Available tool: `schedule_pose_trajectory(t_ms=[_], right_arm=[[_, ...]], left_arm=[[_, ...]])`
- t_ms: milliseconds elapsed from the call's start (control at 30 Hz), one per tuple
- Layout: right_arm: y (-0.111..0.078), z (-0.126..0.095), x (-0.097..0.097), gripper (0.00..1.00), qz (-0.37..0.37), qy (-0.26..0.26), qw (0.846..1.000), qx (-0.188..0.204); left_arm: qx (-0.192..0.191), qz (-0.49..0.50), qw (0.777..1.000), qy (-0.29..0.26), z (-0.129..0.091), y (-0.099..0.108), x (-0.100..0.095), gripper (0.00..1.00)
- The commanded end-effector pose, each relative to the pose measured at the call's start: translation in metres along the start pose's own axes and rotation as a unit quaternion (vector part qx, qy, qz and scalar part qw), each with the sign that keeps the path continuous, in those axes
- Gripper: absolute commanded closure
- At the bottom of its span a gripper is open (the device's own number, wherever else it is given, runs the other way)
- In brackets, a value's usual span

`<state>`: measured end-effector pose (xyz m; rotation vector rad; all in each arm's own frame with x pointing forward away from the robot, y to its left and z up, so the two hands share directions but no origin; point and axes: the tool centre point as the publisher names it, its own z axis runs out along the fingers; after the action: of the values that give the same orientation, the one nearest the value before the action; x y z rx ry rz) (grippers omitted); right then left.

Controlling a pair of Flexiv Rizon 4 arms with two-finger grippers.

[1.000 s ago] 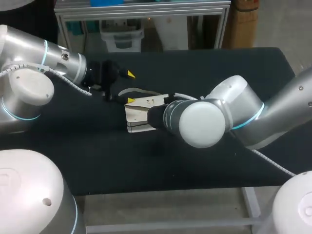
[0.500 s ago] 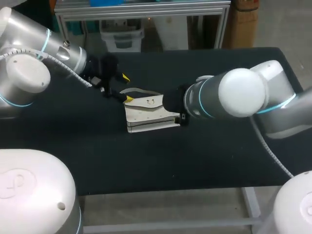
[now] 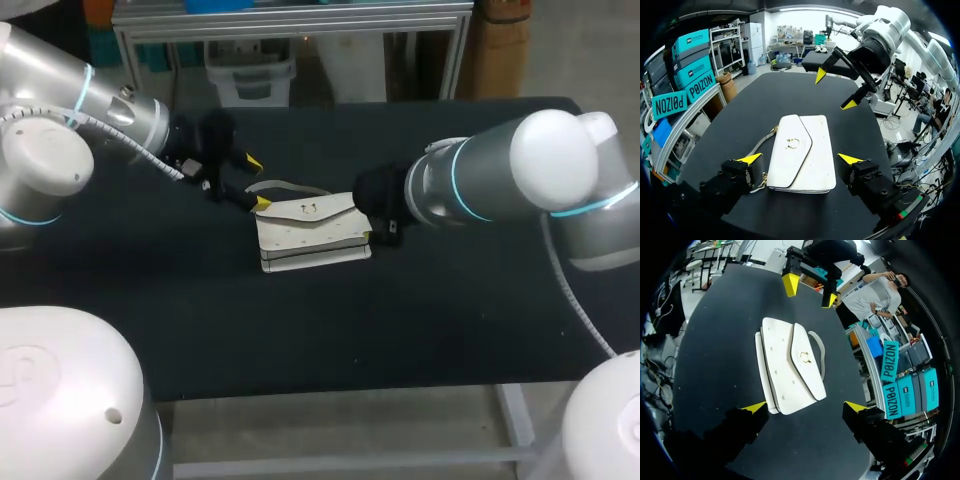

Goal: Pick up the bag, open it, inspect its contents, close it, and place it on the opposite side

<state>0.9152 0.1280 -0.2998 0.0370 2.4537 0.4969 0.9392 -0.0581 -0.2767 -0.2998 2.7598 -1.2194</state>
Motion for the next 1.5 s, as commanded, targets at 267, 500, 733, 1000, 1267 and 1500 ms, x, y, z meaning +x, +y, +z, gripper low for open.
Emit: schedule_pose_trajectory(t_ms=[267,500,733,1000,1267,1500], right_arm=[[-0.009,0.001,-0.005,0.00,0.066,0.002,0.998,-0.016],[-0.021,-0.002,-0.016,0.00,0.162,0.015,0.986,0.023],[-0.031,-0.003,-0.022,0.00,0.221,0.049,0.973,0.048],[-0.040,-0.008,-0.028,0.00,0.277,0.075,0.955,0.069],[-0.052,-0.011,-0.030,0.00,0.338,0.121,0.928,0.101],[-0.056,-0.012,-0.025,0.00,0.352,0.178,0.913,0.103]], left_arm=[[0.037,-0.124,0.990,-0.060,-0.004,-0.005,-0.012,0.00],[0.034,-0.272,0.958,-0.083,-0.018,0.000,-0.022,0.00],[-0.006,-0.378,0.919,-0.108,-0.018,0.004,-0.028,0.00],[-0.042,-0.446,0.886,-0.118,-0.010,0.011,-0.035,0.00],[-0.064,-0.522,0.846,-0.091,0.002,0.021,-0.033,0.00],[-0.085,-0.526,0.839,-0.107,0.004,0.026,-0.027,0.00]])
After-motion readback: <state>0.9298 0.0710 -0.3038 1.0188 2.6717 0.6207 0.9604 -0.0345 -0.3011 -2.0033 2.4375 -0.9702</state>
